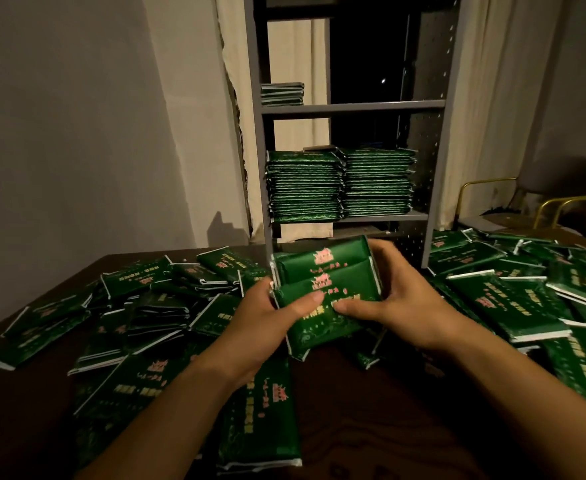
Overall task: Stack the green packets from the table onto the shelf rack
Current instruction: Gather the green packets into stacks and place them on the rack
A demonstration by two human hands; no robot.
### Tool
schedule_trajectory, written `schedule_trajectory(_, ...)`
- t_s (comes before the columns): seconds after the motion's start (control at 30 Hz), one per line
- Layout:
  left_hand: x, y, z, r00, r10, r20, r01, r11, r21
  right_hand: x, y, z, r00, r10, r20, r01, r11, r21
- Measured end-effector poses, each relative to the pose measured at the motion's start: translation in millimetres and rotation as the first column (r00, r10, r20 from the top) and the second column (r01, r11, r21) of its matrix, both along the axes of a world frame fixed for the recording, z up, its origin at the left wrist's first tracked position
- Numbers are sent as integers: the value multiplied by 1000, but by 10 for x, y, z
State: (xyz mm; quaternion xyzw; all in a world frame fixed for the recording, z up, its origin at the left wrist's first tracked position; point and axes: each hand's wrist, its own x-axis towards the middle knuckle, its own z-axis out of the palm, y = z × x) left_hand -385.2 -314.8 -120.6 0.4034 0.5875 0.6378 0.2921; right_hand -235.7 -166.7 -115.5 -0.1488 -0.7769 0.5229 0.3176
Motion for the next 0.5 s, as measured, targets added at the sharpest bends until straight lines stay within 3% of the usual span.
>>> schedule_trajectory(0.1,-33,13,-53,969,107,-222,-109,994,3,19,10,-4,1000,-10,13,9,994,113)
schedule_trajectory(0.17,-59,20,-88,953,120,-277,-124,992,4,34,19,-50,996,-2,90,-9,992,124)
schedule_trajectory(0.23,-72,19,-105,943,112,-314,-114,993,11,36,12,-75,987,24,160,-40,994,99)
schedule_trajectory(0.4,-21,27,-128,892,24,-451,-27,1000,-1,30,17,-68,992,92,83,-97,994,52)
schedule_trajectory(0.5,-19,52,-174,844,-17,-536,-21,998,-65,28,-15,-106,972,98,216,-129,983,132)
